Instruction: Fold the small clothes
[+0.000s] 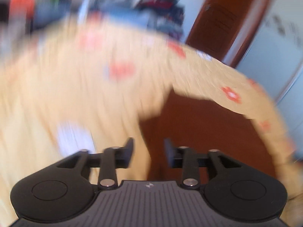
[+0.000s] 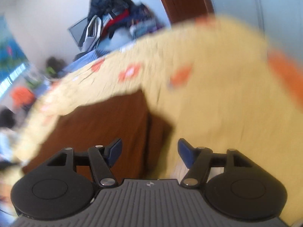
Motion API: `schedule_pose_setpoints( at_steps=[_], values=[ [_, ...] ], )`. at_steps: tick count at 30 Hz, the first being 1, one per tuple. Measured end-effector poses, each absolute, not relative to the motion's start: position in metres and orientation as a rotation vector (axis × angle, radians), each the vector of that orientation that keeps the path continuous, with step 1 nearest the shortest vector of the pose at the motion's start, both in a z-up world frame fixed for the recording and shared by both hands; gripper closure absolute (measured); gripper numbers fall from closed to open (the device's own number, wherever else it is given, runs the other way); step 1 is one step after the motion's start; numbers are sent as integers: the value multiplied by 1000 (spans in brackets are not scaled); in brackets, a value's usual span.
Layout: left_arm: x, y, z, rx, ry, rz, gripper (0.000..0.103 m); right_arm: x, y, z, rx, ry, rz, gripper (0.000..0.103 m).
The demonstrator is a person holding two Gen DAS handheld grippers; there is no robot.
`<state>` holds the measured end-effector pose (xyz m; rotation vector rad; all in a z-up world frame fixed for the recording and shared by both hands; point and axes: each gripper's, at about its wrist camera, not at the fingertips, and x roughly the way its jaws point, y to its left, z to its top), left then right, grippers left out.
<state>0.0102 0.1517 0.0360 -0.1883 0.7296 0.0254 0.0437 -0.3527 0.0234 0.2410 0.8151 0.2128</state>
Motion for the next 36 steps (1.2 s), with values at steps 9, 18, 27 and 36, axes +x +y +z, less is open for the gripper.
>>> schedule_pose_setpoints(
  at_steps=[9,18,27,36],
  values=[
    [106,10,-35,207,777,-119,42,136,-219,-33,8,924,371,28],
    [98,36,-55,91,671,-135,31,89,-240,-55,-85,778,357,10],
    [83,31,-46,86,647,-65,30,71,-232,-63,-128,730,324,0],
    [-38,127,-35,-586,675,220,26,66,-232,-63,-130,713,321,0]
  ],
)
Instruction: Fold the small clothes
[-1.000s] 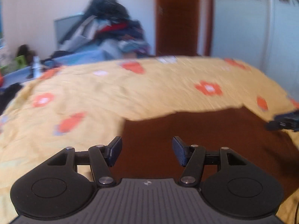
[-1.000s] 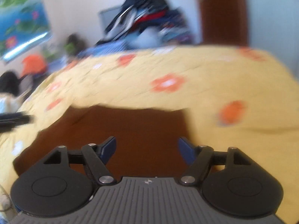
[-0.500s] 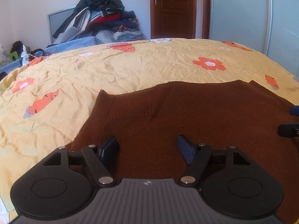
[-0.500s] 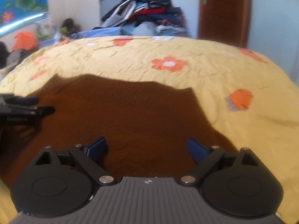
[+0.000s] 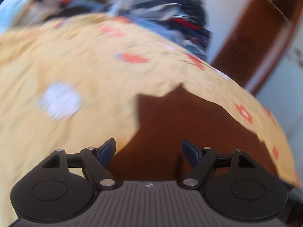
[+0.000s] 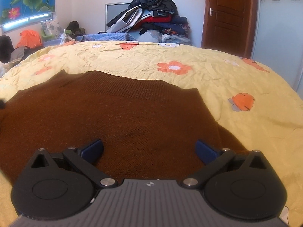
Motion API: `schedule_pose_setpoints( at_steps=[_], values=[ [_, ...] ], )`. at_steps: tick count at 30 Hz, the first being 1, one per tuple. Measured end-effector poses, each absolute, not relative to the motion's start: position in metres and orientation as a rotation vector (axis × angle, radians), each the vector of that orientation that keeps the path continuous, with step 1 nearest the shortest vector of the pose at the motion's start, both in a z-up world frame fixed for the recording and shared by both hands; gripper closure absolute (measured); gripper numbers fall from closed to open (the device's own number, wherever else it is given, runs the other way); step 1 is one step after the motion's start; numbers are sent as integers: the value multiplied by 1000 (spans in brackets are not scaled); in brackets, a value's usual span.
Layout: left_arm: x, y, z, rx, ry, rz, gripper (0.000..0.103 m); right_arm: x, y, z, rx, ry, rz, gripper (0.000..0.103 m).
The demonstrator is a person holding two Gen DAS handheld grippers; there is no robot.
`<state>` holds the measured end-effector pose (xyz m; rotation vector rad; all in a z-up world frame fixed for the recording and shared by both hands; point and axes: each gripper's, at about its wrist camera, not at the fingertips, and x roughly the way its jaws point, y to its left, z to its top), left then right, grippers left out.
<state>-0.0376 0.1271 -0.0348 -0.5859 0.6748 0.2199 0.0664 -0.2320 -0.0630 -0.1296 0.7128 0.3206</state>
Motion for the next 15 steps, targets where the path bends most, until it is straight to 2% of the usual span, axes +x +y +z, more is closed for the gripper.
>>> schedule_pose_setpoints(
  at_steps=[6,8,9,10,14,15],
  values=[
    [-38,145,-44,-875,732,60,27,66,-233,-63,-122,710,323,0],
    [-26,137,-47,-886,778,11,29,65,-234,-63,-117,708,325,0],
    [-18,130,-44,-812,806,4,36,64,-234,-63,-113,707,326,0],
    [-9,122,-39,-715,841,12,49,64,-235,-63,-109,706,327,0],
    [9,116,-32,-586,934,44,63,62,-238,-61,-92,699,333,0],
    [9,121,-32,-603,942,55,71,62,-239,-61,-84,698,337,0]
  ],
)
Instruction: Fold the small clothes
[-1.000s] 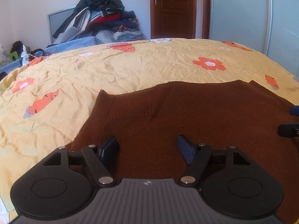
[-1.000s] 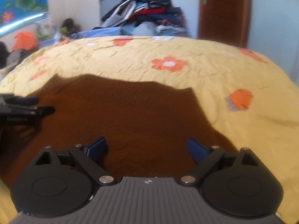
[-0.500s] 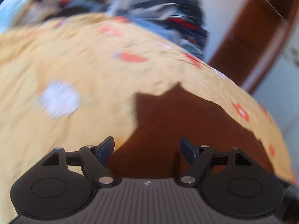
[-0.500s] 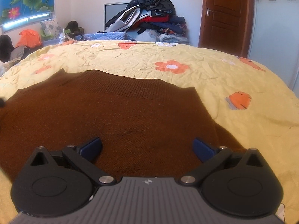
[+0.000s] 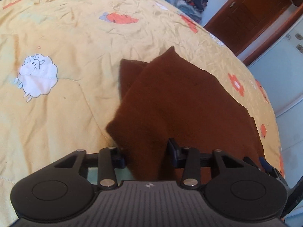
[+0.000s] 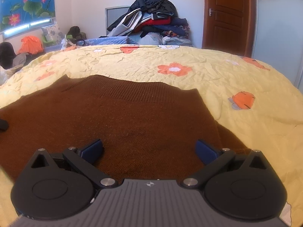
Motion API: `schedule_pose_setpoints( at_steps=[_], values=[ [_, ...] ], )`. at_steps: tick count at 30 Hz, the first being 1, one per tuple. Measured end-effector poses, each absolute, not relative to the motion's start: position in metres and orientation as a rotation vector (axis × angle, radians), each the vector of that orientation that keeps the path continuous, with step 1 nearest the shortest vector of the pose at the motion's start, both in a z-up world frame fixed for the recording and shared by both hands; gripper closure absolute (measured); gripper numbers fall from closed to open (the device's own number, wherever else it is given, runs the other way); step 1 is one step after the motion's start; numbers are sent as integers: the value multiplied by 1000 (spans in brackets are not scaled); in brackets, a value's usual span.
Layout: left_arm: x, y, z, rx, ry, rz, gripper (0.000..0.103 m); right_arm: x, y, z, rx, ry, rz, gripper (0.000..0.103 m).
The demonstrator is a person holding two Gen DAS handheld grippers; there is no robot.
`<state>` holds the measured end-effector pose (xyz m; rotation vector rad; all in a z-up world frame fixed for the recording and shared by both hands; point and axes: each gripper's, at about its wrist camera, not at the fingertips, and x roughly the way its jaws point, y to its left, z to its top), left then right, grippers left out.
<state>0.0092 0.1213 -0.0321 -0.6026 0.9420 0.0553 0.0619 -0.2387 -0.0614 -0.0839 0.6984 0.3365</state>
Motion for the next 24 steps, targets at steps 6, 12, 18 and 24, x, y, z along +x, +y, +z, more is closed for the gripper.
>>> schedule_pose_setpoints(
  at_steps=[6,12,18,24],
  values=[
    [21,74,1,-357,893,145,86,62,-247,-58,-22,696,358,0],
    [8,-108,39,225,663,-211,87,104,-328,-30,746,817,561,0],
    [-20,-186,-14,550,628,-317,87,153,-345,-51,918,1037,659,0],
    [-24,-183,-5,586,589,-308,87,174,-322,-63,792,1158,665,0]
  ],
)
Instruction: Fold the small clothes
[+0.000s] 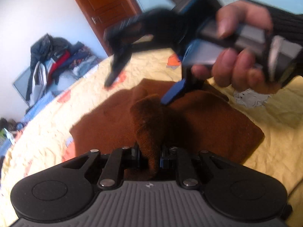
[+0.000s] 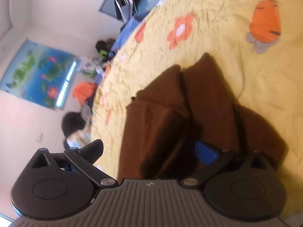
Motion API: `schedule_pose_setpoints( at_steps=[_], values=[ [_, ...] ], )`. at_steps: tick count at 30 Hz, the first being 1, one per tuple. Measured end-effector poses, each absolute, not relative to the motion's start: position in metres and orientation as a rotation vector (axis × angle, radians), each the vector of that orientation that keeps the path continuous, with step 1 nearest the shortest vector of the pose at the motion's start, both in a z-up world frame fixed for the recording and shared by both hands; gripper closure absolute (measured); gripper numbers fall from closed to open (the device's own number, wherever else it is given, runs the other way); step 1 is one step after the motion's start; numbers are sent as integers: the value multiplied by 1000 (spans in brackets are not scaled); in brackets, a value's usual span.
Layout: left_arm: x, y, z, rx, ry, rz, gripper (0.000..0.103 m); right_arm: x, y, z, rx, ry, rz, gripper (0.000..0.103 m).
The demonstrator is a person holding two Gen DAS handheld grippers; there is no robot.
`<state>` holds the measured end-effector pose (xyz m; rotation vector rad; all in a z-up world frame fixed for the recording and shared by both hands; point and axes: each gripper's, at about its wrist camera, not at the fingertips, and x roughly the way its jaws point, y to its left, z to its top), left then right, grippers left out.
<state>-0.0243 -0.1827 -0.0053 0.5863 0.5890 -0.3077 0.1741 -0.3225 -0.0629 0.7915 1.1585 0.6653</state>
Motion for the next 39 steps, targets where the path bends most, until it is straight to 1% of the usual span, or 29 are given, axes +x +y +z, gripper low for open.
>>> schedule_pose_setpoints(
  at_steps=[3,5,6,7,8,9,11,14,16,19,21,23,24,25,26,27,28,30,33,35,36,39],
  values=[
    [-31,-189,-9,665,536,-315,87,188,-307,-62,680,1204,671,5],
    [-34,-192,-16,693,538,-318,87,199,-298,-62,629,1207,678,14],
    [-34,-194,-20,706,537,-318,87,203,-294,-61,591,1204,680,31],
    [-35,-196,-22,725,530,-317,87,207,-289,-61,542,1210,683,61],
    [-37,-198,-24,745,516,-316,87,210,-286,-63,487,1229,668,76],
    [-40,-199,-23,760,500,-320,87,211,-286,-64,450,1231,660,83],
    [-45,-203,-18,766,466,-339,88,204,-295,-52,417,1176,687,84],
    [-58,-207,-9,765,407,-413,88,175,-327,-20,400,1040,702,84],
    [-70,-211,-15,774,406,-482,88,157,-356,-16,414,1000,663,85],
    [-70,-213,-38,794,446,-527,87,148,-391,-51,486,1064,536,85],
    [-75,-208,-37,811,397,-540,85,144,-403,-69,586,1049,531,84],
    [-78,-195,-23,770,371,-596,84,139,-407,-67,622,1034,508,69],
    [-77,-184,-15,746,367,-606,80,137,-408,-63,625,1026,498,46],
    [-75,-171,-8,716,368,-605,65,134,-412,-57,632,999,495,23],
    [-79,-160,0,681,372,-592,51,132,-414,-51,634,958,481,14],
    [-76,-146,6,645,377,-559,14,130,-415,-45,630,917,461,3],
    [-70,-130,11,605,378,-516,0,130,-416,-41,621,894,455,4],
    [-54,-96,19,520,394,-446,0,138,-415,-38,593,907,445,4],
    [-10,-55,27,335,524,-330,0,151,-403,-46,535,978,451,6],
    [26,-28,24,98,647,-330,0,156,-389,-57,505,1024,470,4],
    [42,-17,20,-16,706,-317,0,154,-384,-56,491,1004,483,3],
    [79,1,1,-332,829,-392,1,156,-374,-56,496,1027,508,3]
  ],
)
